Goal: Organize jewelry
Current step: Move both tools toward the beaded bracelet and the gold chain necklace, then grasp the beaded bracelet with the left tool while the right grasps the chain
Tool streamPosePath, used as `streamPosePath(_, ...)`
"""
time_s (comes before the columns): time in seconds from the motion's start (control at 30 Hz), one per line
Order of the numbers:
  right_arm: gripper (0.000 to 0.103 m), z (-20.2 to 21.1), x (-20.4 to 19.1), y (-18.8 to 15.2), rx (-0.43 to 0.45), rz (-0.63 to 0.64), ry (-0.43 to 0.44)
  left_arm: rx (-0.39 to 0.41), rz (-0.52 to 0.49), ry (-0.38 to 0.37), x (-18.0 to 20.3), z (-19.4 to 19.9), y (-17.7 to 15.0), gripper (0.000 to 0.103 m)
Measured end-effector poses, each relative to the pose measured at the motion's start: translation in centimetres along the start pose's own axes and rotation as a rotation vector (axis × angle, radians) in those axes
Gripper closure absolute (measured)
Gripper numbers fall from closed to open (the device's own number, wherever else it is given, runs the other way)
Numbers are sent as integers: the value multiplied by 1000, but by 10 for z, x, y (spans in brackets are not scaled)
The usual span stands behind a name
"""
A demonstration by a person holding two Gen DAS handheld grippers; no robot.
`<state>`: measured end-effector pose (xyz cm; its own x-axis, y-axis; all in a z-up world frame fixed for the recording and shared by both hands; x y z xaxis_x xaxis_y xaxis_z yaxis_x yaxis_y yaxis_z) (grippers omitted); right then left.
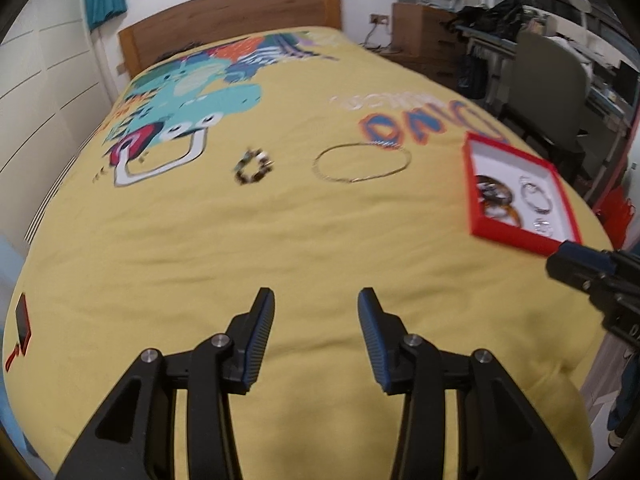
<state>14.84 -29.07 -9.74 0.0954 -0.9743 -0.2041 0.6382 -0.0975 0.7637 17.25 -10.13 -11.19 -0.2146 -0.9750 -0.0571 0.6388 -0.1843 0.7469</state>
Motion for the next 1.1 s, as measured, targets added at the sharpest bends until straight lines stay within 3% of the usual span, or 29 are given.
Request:
streamPosePath(0.3, 60, -43, -36, 25, -6, 37, 70, -47, 58, 45, -46, -28, -1, 61)
streamPosePath(0.57, 58, -102, -50, 43, -46, 35, 103, -91, 124, 41, -78, -82, 16, 61)
streamPosePath(0.67, 51, -128, -46, 45, -69, 22, 94, -106, 137, 11, -81, -107, 27, 61)
streamPosePath(0.87, 51, -172, -29, 50, -105, -37, 65, -117, 186, -29, -88, -153, 50, 56)
streamPosePath(1.1, 51, -213, -8, 62, -153, -65, -4, -126, 236, -18, -108, -196, 78, 56)
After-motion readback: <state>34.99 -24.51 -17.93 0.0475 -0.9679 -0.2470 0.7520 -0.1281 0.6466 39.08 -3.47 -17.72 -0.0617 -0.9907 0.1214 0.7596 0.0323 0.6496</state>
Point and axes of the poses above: each gripper's, at about its wrist camera, not at the fingertips, and z roughly against the way its jaws point, x to its right, y to its top, the point moved 10 cm from there along -z, roughly the way its jaws point, and after that the axes turned 10 degrees about x, right-handed, at the moved point
